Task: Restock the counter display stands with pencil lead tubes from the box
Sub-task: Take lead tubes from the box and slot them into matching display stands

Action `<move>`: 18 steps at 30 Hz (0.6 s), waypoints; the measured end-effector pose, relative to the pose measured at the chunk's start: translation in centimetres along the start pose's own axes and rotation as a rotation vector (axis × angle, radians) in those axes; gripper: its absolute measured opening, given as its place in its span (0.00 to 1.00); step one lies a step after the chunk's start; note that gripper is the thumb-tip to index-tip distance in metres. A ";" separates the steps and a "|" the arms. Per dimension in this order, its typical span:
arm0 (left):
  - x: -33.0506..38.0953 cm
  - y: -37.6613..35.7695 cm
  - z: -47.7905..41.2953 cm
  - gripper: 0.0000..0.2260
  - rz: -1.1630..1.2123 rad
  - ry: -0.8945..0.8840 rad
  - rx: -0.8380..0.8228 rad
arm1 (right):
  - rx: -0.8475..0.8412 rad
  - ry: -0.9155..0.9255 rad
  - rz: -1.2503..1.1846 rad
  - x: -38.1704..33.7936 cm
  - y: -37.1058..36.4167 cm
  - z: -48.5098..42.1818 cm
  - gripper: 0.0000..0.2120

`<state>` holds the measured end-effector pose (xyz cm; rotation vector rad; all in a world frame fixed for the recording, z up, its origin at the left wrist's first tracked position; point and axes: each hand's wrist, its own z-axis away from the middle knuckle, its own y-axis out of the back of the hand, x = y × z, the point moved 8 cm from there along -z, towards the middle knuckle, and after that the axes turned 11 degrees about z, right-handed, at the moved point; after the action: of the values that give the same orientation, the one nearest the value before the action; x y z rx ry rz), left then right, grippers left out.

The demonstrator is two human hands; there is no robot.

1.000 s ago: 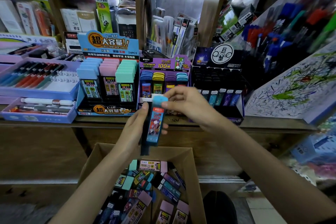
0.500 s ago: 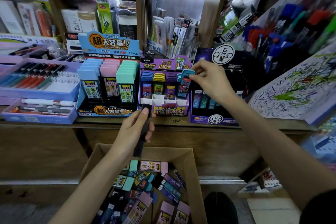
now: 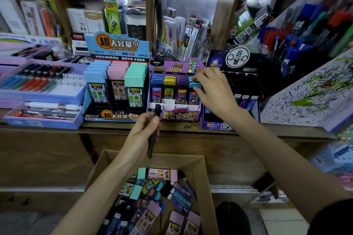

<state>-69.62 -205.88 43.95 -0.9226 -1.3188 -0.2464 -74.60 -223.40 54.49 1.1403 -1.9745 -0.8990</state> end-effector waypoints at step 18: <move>0.7 -8.1 -1.7 0.16 -0.645 -0.422 -0.134 | -0.074 -0.372 -0.993 2.2 3.4 6.5 0.06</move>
<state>-73.32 -211.99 48.18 -0.6498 -1.9963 -0.6695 -82.23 -222.66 54.27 2.0714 -1.5432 -1.7550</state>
